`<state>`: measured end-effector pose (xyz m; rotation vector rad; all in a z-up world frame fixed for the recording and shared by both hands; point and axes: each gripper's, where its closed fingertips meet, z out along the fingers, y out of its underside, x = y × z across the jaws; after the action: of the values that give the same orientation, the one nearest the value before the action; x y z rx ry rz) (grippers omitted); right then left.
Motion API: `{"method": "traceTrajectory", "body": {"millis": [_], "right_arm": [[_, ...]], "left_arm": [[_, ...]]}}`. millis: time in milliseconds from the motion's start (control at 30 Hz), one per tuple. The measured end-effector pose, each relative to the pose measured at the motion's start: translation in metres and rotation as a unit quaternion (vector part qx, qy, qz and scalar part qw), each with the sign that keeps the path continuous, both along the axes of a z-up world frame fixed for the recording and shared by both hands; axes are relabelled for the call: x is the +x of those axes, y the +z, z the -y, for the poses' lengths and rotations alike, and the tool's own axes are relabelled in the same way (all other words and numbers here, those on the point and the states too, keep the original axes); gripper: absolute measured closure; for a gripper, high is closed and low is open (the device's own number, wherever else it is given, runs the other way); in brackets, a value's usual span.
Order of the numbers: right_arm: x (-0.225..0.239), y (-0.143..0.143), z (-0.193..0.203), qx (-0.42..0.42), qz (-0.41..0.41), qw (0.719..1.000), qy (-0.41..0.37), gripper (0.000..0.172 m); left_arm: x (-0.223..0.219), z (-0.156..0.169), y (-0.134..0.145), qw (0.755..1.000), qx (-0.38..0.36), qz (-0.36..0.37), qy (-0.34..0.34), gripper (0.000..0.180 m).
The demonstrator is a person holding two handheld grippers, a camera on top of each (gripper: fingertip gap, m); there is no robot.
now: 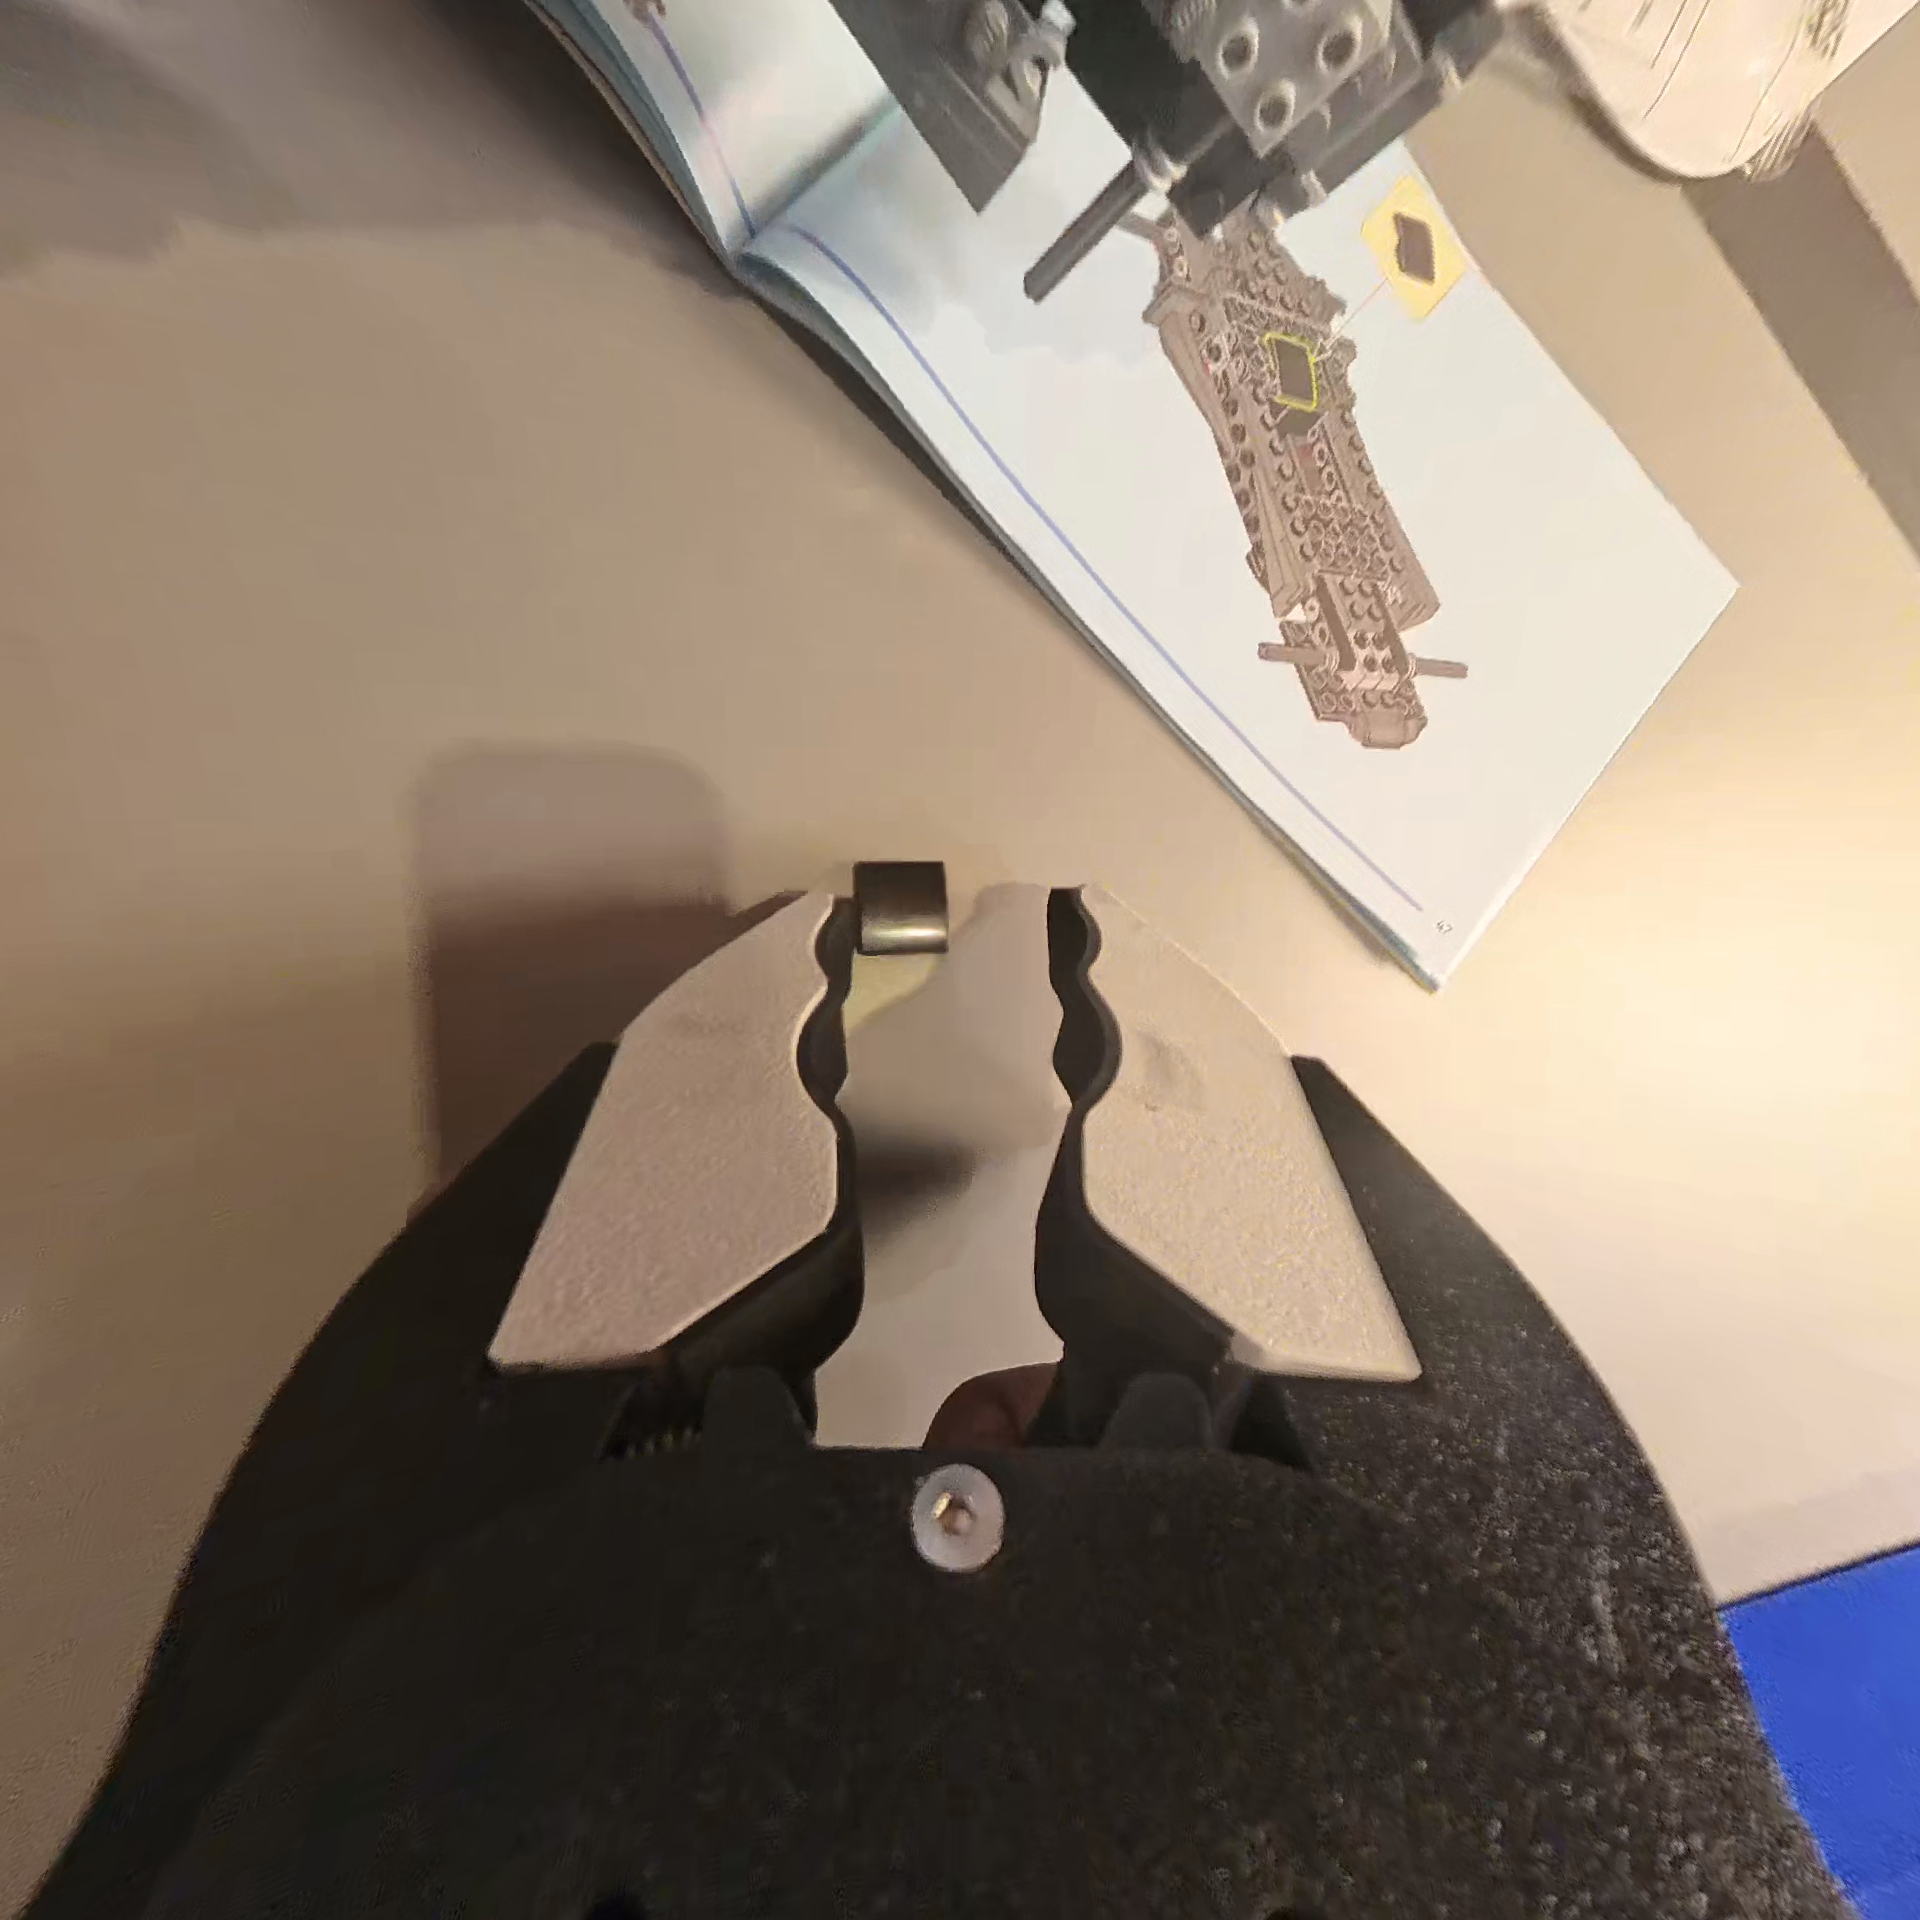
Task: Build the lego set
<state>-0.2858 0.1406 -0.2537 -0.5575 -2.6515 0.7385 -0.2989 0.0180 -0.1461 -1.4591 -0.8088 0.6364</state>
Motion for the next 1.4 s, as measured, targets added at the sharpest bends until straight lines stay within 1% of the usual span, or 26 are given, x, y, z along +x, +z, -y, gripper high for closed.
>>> {"method": "traceTrajectory", "body": {"millis": [167, 400, 567, 733, 767, 833, 933, 1033, 1200, 1300, 1400], "right_arm": [[0.002, -0.001, -0.004, -0.013, 0.023, 1.0, 0.011, 0.138], [0.008, -0.004, 0.004, -0.069, 0.07, 0.994, 0.038, 0.14], [0.006, -0.004, 0.001, -0.078, 0.077, 0.993, 0.034, 0.146], [0.002, -0.004, 0.0, -0.086, 0.073, 0.993, 0.03, 0.154], [0.002, -0.004, 0.0, -0.087, 0.073, 0.993, 0.029, 0.154], [0.0, -0.004, 0.0, -0.085, 0.071, 0.994, 0.024, 0.147], [0.001, -0.004, 0.0, -0.086, 0.071, 0.993, 0.03, 0.146], [0.002, -0.004, 0.0, -0.089, 0.07, 0.993, 0.038, 0.146], [0.002, -0.002, 0.004, -0.107, 0.071, 0.99, 0.05, 0.146], [0.003, -0.002, 0.005, -0.112, 0.076, 0.989, 0.053, 0.156], [0.005, -0.002, 0.006, -0.108, 0.08, 0.989, 0.057, 0.157]], "left_arm": [[-0.001, 0.0, -0.001, 1.0, 0.017, 0.01, -0.003, 0.149], [-0.001, -0.003, -0.003, 0.999, 0.031, 0.027, -0.021, 0.149], [0.0, -0.006, -0.005, 0.993, 0.077, 0.069, -0.048, 0.149], [-0.002, -0.006, -0.011, 0.975, 0.156, 0.139, -0.076, 0.149], [-0.002, -0.007, -0.013, 0.97, 0.167, 0.156, -0.084, 0.149], [-0.002, -0.007, -0.019, 0.959, 0.189, 0.189, -0.092, 0.149], [-0.004, -0.005, -0.024, 0.947, 0.219, 0.216, -0.095, 0.149], [-0.005, -0.002, -0.024, 0.938, 0.239, 0.23, -0.099, 0.149], [-0.004, -0.002, -0.033, 0.923, 0.249, 0.272, -0.106, 0.149], [-0.003, -0.003, -0.036, 0.914, 0.261, 0.292, -0.11, 0.149], [-0.003, -0.003, -0.037, 0.899, 0.285, 0.311, -0.117, 0.149]]}}
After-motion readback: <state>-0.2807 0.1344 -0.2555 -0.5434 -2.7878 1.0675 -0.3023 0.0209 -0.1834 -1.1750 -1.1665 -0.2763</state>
